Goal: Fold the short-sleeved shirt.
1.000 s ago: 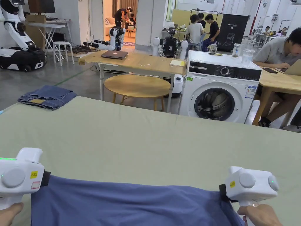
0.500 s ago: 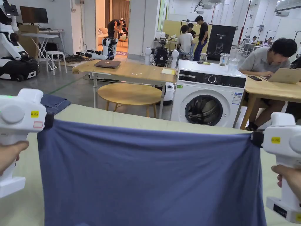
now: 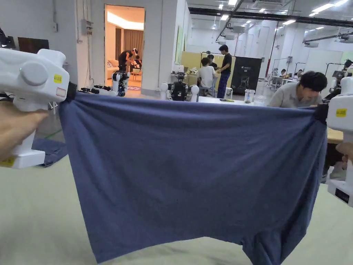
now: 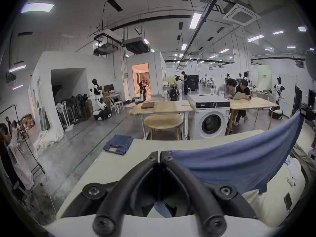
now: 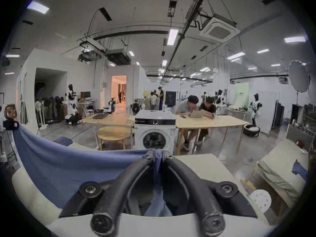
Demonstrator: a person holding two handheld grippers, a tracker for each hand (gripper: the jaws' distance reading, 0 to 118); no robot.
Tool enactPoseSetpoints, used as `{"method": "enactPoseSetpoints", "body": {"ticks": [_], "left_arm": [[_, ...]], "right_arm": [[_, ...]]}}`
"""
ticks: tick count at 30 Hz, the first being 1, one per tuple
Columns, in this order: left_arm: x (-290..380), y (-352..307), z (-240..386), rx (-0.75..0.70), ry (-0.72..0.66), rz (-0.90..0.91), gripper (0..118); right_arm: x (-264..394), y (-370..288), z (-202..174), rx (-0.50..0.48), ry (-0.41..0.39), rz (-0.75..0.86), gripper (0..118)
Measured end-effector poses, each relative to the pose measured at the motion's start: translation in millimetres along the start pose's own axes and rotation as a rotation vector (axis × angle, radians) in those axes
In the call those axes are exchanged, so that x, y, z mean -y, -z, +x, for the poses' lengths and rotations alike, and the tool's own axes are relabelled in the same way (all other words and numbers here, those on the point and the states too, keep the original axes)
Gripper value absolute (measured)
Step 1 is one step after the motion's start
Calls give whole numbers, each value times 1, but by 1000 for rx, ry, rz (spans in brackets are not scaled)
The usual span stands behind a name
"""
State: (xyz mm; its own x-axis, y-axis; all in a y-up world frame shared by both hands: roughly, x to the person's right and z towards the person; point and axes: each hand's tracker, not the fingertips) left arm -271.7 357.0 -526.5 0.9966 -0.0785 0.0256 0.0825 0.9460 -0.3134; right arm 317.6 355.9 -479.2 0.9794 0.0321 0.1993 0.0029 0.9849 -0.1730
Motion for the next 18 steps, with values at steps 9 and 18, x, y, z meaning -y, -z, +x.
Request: {"method": "enactPoseSetpoints", "body": {"ticks": [9,18], "left_arm": [[-73,7,8,-35,-23,101,0],[-68,-5,11,-56,-2,162,0]], "right_arm": [[-67,36,-9,56,-15,84,5],[-60,41,-17,69,-13,126,5]]}}
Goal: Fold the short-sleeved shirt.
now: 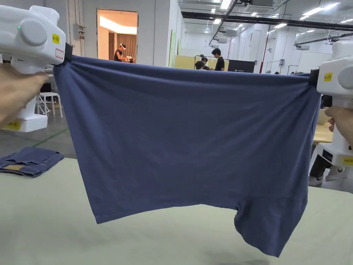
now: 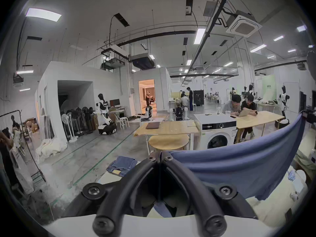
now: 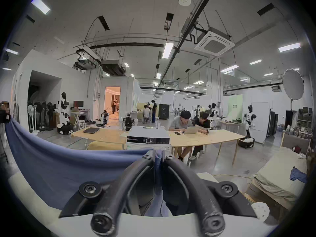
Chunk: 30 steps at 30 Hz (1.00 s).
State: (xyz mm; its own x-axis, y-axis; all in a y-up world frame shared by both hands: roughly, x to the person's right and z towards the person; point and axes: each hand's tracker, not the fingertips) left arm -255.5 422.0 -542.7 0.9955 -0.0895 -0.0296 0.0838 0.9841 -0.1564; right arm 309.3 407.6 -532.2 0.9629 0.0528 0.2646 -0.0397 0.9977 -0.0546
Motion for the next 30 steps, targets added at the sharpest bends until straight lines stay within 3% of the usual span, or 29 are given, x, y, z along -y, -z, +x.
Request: {"method": "enactPoseSetpoints", "body": {"ticks": [13,22,30], "left_arm": [[139,0,0,57,16,-149,0],[234,-96,-15,123,-95,-130,0],[352,-178,-15,158,-124,-258,0]], "right_arm": [[123,-56,13,8,-59,-168,5],[204,-148,35,3,-71,-243,5],[310,-237,39,-18,-101,-443,5]]}}
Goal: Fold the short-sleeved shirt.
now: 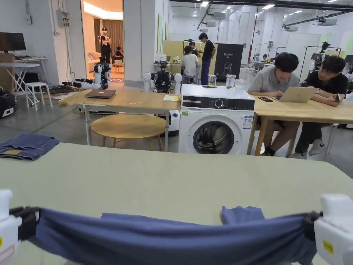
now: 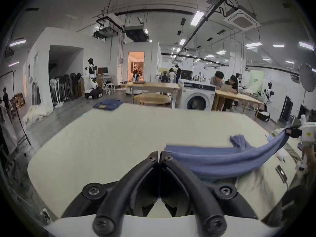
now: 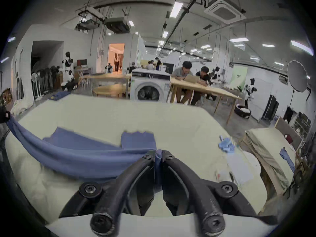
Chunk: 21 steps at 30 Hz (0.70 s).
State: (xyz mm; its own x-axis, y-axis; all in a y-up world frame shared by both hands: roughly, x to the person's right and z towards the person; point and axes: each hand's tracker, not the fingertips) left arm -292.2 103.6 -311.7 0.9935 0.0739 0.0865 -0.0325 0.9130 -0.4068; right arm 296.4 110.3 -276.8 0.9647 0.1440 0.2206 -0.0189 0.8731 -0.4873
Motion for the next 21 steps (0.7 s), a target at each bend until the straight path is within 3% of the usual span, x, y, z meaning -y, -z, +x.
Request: {"method": "enactPoseSetpoints", "body": {"ticks": [11,17,20,21], "left_arm": [[140,-26,-9,-10,-50,-232,0],[173,-1,-8,-15,24,-353,0],[183,14,-8,-20,53,-415,0],[185,17,-8,-21,56,-425,0]], "right_arm": [[137,-26,-1,11,-75,-242,5],[184,-1,-1,-12,-118,-344,7],[193,6,-6,-2,-148,-388,17],[193,4,-7,0,-147,-385,29]]}}
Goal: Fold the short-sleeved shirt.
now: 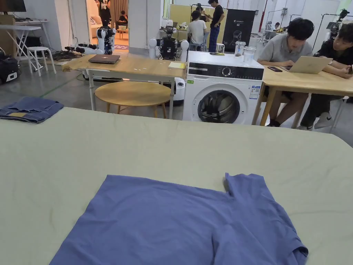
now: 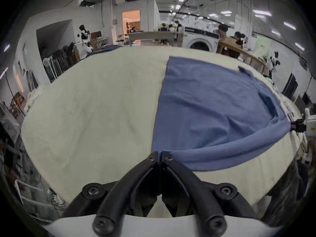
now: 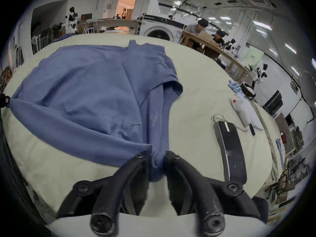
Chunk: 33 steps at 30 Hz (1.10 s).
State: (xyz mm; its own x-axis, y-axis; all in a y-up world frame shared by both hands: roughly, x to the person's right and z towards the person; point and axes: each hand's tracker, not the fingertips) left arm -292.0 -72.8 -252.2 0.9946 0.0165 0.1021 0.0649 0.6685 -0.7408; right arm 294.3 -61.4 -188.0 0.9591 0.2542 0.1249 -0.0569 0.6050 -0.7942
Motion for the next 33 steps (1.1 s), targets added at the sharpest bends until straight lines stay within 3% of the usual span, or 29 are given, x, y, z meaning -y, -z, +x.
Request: {"method": "enactPoseSetpoints", "body": {"ticks": [2,3,4,7,10,16,17,18,19,20,21,25,29,33], "left_arm": [[3,2,-1,0,-2,-4,2],[2,0,-2,-3,-11,2,14],[-1,-3,-2,-13,-32,11,28],[-6,-15,-4,-23,-105,48,51],[-12,-32,1,4,-159,158,56],[-28,-63,40,56,-155,344,55],[-30,-69,48,59,-144,391,55],[-32,-69,52,60,-131,422,50],[-34,-73,61,60,-109,446,38],[-37,-75,68,47,-84,455,18],[-39,-77,76,27,-60,456,0],[-42,-78,90,99,-11,379,0],[-35,-75,85,25,25,280,0],[-32,-62,49,5,-39,120,0]], "right_arm": [[-3,-10,0,43,21,38,57],[-5,-14,2,32,38,53,64],[-7,-18,6,4,67,76,64],[-20,-38,6,-55,137,148,64],[-34,-57,-6,-101,165,251,64],[-50,-72,-59,-124,198,443,59],[-52,-74,-68,-131,194,469,49],[-53,-77,-76,-141,188,488,27],[-55,-78,-85,-143,188,498,9],[-56,-79,-92,-146,187,504,0],[-56,-81,-98,-153,185,516,0],[-58,-84,-113,-211,171,503,0],[-54,-82,-119,-211,155,491,0],[-52,-72,-117,-202,138,449,0]]}}
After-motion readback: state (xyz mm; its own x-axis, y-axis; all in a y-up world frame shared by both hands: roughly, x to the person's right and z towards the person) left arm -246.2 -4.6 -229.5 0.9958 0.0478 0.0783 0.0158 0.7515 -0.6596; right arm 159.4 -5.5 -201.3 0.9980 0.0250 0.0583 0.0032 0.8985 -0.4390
